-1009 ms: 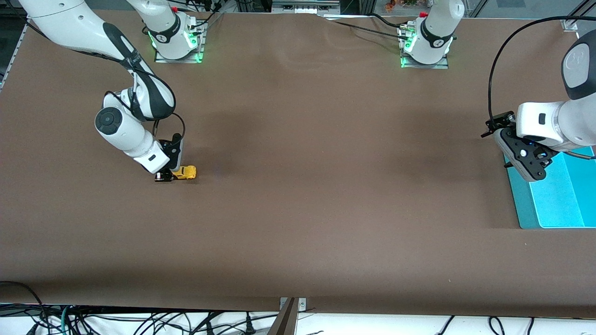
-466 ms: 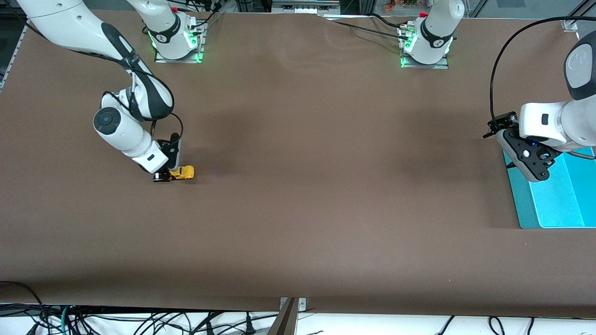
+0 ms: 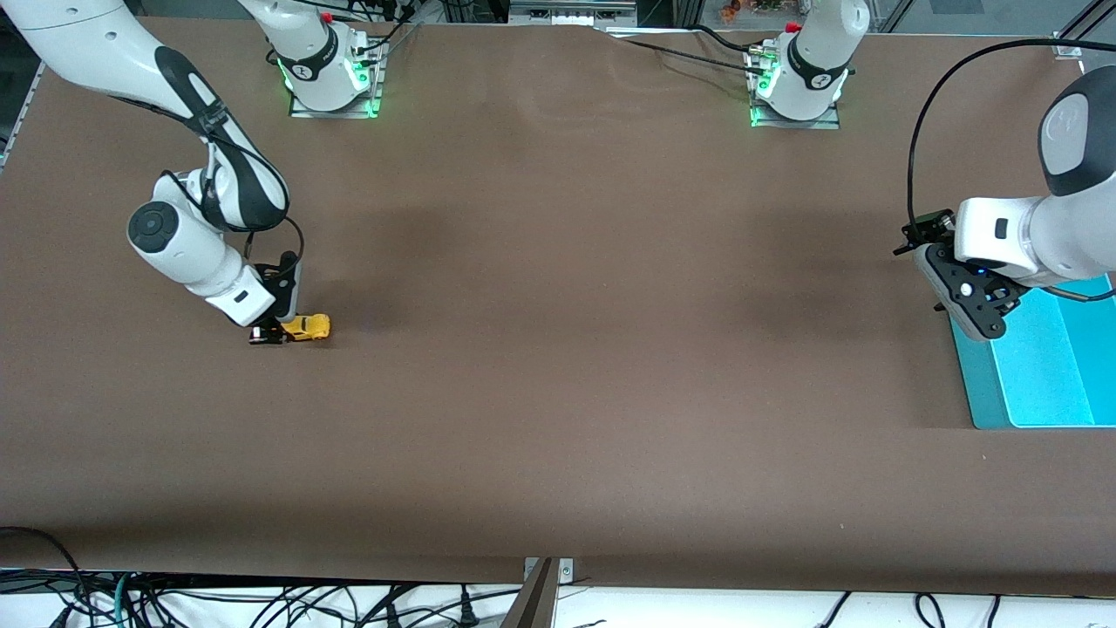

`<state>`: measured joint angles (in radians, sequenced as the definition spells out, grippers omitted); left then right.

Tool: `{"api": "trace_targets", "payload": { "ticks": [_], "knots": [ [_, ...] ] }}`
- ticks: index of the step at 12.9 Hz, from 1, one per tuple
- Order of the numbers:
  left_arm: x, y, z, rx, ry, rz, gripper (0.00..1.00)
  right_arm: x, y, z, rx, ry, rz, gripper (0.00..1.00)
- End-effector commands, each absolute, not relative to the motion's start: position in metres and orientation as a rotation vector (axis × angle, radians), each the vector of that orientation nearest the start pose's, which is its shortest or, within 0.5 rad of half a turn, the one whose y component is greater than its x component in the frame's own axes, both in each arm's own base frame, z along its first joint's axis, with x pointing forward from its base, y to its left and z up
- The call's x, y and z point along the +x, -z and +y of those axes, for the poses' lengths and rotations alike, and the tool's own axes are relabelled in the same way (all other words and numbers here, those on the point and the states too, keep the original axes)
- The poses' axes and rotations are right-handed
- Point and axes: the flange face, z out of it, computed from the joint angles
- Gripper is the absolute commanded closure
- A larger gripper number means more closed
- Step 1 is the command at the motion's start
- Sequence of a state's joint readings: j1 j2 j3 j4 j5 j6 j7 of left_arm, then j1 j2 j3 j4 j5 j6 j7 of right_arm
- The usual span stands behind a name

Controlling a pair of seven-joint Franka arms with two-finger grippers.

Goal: Wind and store yellow beetle car

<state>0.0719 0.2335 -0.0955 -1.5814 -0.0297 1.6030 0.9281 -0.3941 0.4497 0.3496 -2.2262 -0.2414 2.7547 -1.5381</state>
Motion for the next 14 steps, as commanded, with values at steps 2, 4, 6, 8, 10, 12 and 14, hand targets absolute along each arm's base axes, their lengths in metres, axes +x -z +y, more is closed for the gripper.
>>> {"api": "trace_targets", "payload": {
  "ticks": [2,4,6,8,10,12,14],
  "knots": [
    [0.606,-0.487,-0.018,-2.893,-0.276,1.537,0.0,0.543,-0.147,-0.072,2.036,-0.172,2.364,0.87],
    [0.604,-0.485,-0.012,-2.905,-0.301,1.527,0.0,0.542,-0.146,-0.09,2.015,-0.174,2.377,0.87],
    [0.598,-0.484,-0.012,-2.912,-0.35,1.533,0.0,0.541,-0.148,-0.11,1.992,-0.175,2.384,0.87],
    [0.597,-0.486,-0.014,-2.91,-0.358,1.538,0.0,0.54,-0.15,-0.129,2.011,-0.176,2.358,0.86],
    [0.596,-0.487,-0.016,-2.907,-0.354,1.542,0.0,0.541,-0.152,-0.135,2.024,-0.178,2.341,0.86],
    [0.594,-0.478,-0.017,-2.908,-0.37,1.545,0.0,0.542,-0.153,-0.136,2.064,-0.182,2.308,0.86],
    [0.584,-0.469,-0.019,-2.9,-0.344,1.553,0.0,0.541,-0.15,-0.135,2.087,-0.176,2.298,0.86]
  ]
}}
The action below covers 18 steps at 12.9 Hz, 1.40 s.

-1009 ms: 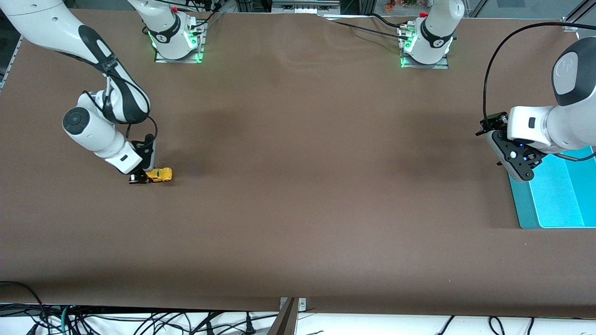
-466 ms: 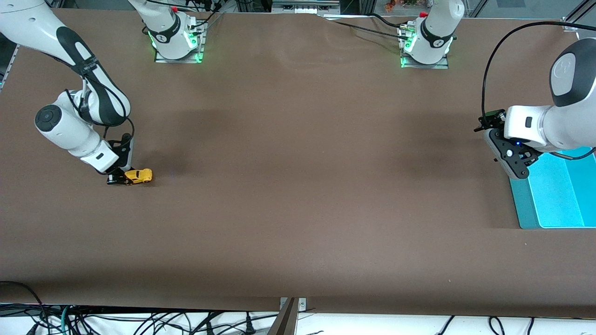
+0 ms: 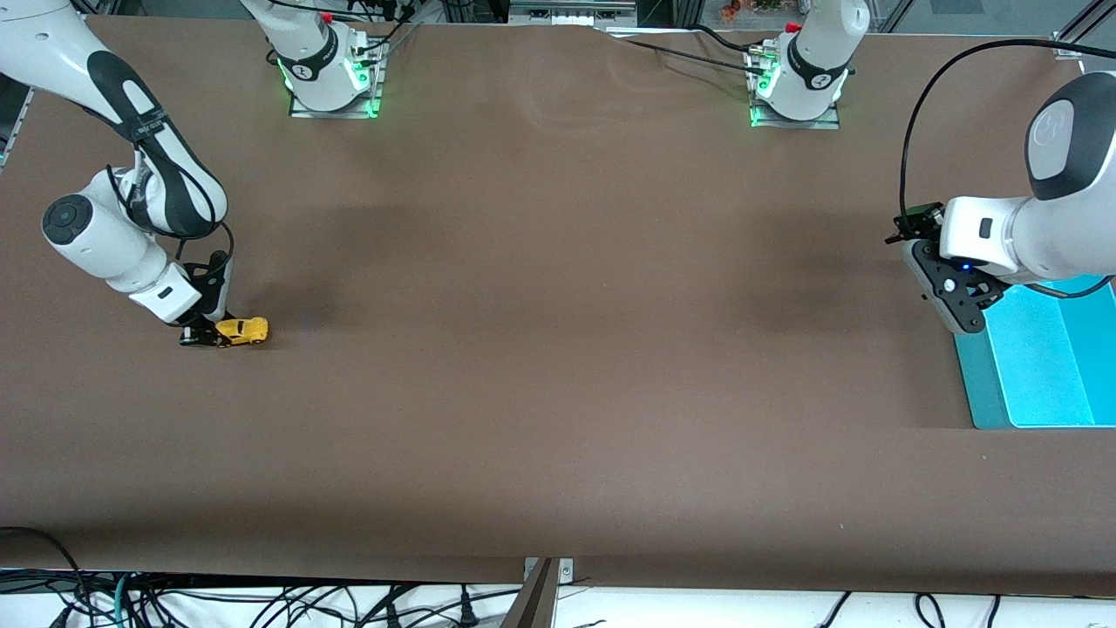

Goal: Wind and store yellow beetle car

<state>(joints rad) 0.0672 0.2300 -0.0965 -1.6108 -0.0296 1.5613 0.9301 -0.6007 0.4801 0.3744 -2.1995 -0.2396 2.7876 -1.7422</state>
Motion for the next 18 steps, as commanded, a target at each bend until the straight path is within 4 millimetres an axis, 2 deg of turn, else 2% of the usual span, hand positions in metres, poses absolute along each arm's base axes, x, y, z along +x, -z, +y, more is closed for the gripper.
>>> {"api": "trace_targets", "payload": {
  "ticks": [1,2,3,5,10,14,17,18],
  "knots": [
    [0.579,-0.463,-0.02,-2.875,-0.304,1.602,0.0,0.541,-0.148,-0.134,2.088,-0.175,2.305,0.85],
    [0.578,-0.455,-0.02,-2.846,-0.284,1.658,0.0,0.542,-0.148,-0.132,2.083,-0.177,2.31,0.78],
    [0.578,-0.454,-0.02,-2.834,-0.281,1.683,0.0,0.546,-0.15,-0.133,2.08,-0.181,2.306,0.57],
    [0.576,-0.448,-0.022,-2.81,-0.288,1.73,0.0,0.557,-0.157,-0.127,2.076,-0.181,2.327,0.0],
    [0.581,-0.438,-0.021,-2.622,-0.2,1.985,0.0,0.574,-0.171,-0.115,2.079,-0.17,2.354,0.0],
    [0.578,-0.424,-0.02,-2.561,-0.195,2.055,0.0,0.584,-0.187,-0.101,2.083,-0.161,2.368,0.0],
    [0.567,-0.4,-0.019,-2.475,-0.143,2.13,0.0,0.589,-0.227,-0.078,2.104,-0.126,2.337,0.0],
    [0.563,-0.389,-0.018,-2.45,-0.141,2.164,0.0,0.591,-0.247,-0.069,2.131,-0.107,2.298,0.0]
  ]
}}
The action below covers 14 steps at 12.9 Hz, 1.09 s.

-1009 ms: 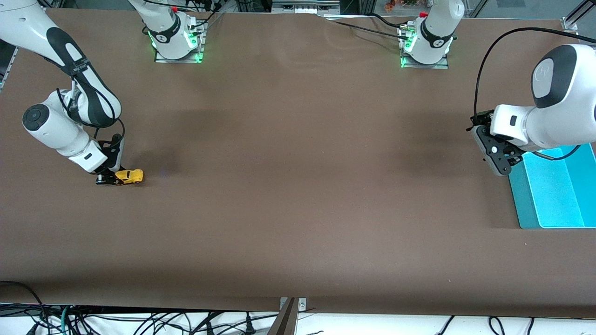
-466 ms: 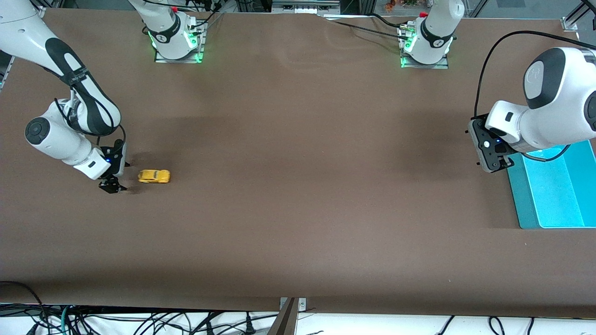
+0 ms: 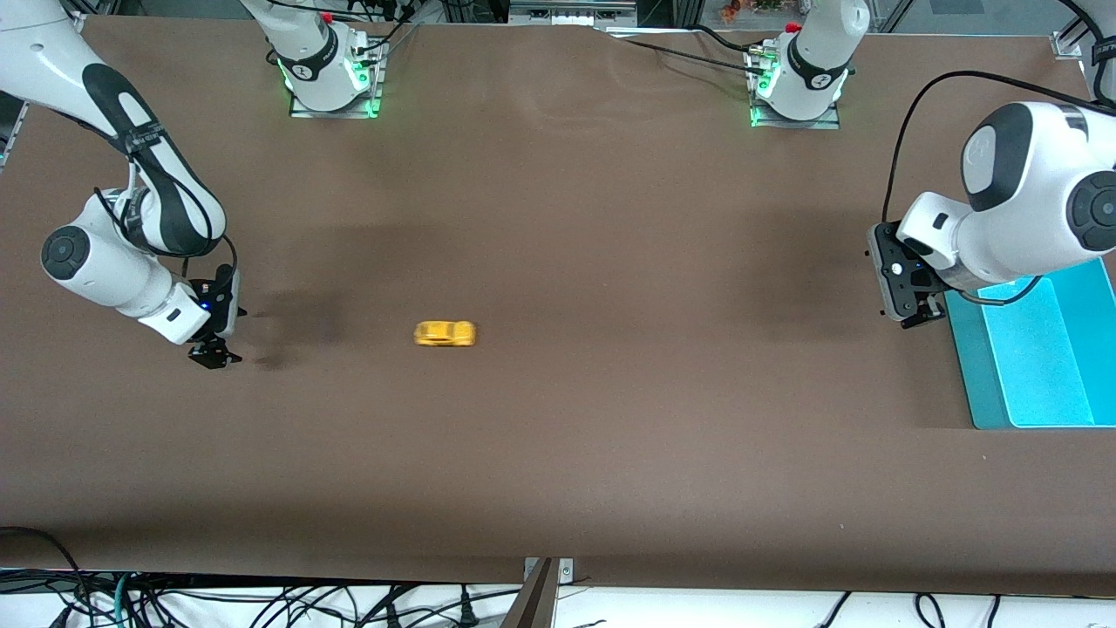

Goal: Wind and store yellow beetle car

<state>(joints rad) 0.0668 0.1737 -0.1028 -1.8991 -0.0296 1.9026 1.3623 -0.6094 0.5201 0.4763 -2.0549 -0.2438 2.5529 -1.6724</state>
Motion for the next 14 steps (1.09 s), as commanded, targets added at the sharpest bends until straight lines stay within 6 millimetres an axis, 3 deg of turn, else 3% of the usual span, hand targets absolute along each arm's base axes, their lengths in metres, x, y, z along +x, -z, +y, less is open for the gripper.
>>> {"api": "trace_targets", "payload": {
  "ticks": [1,4,6,9,12,14],
  "knots": [
    [0.559,-0.379,-0.018,-2.436,-0.146,2.184,0.0,0.59,-0.268,-0.063,2.169,-0.081,2.245,0.0],
    [0.548,-0.354,-0.021,-2.435,-0.153,2.191,0.0,0.584,-0.344,-0.035,2.268,-0.021,2.032,0.0],
    [0.539,-0.34,-0.023,-2.448,-0.154,2.191,0.0,0.577,-0.383,-0.017,2.287,-0.004,1.932,0.0],
    [0.523,-0.314,-0.03,-2.412,-0.077,2.173,0.0,0.564,-0.437,0.001,2.499,-0.175,1.789,0.0],
    [0.523,-0.3,-0.072,-2.355,-0.001,2.183,0.0,0.553,-0.482,0.014,2.567,-0.218,1.657,0.0],
    [0.519,-0.293,-0.101,-2.362,-0.006,2.177,0.0,0.553,-0.503,0.03,2.72,-0.192,1.46,0.0]
  ]
}}
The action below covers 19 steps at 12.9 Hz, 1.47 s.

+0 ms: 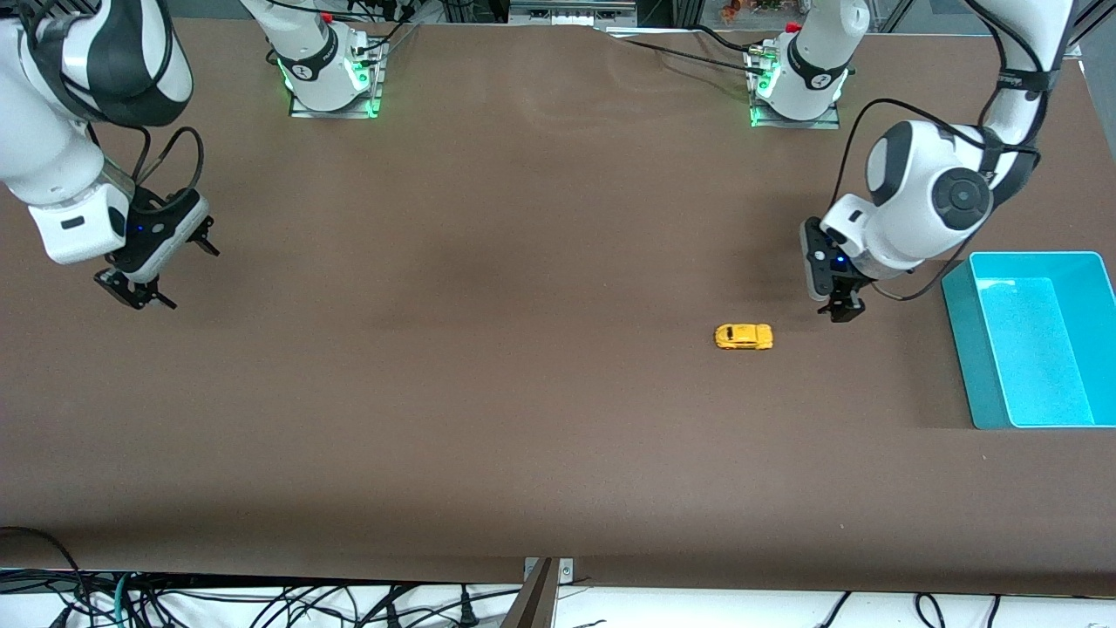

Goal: Wind and store yellow beetle car

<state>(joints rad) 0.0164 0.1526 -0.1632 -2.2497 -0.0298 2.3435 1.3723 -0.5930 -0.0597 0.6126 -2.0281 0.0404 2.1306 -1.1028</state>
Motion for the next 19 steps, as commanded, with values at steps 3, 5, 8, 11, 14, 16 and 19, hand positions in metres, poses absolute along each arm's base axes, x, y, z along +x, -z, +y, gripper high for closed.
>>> {"api": "trace_targets", "payload": {
  "ticks": [3,5,8,11,14,16,19],
  "knots": [
    [0.526,-0.27,-0.106,-2.346,0.058,2.164,0.0,0.55,-0.529,0.041,-2.936,0.155,-1.141,0.0],
    [0.533,-0.251,-0.107,-2.334,0.122,2.146,0.0,0.546,-0.539,0.047,-3.023,0.091,-0.799,0.0],
    [0.538,-0.225,-0.107,-2.328,0.187,2.12,0.0,0.537,-0.557,0.054,-3.075,0.069,-0.549,0.0],
    [0.543,-0.217,-0.108,-2.327,0.209,2.11,0.0,0.529,-0.57,0.055,-3.094,0.011,-0.417,0.0],
    [0.544,-0.209,-0.106,-2.33,0.217,2.1,0.0,0.529,-0.576,0.053,-3.095,-0.013,-0.408,0.0],
    [0.547,-0.199,-0.104,-2.325,0.245,2.086,0.0,0.529,-0.576,0.053,-3.098,-0.013,-0.406,0.0],
    [0.548,-0.189,-0.104,-2.323,0.272,2.071,0.0,0.53,-0.576,0.049,-3.097,-0.015,-0.399,0.0]
  ]
}}
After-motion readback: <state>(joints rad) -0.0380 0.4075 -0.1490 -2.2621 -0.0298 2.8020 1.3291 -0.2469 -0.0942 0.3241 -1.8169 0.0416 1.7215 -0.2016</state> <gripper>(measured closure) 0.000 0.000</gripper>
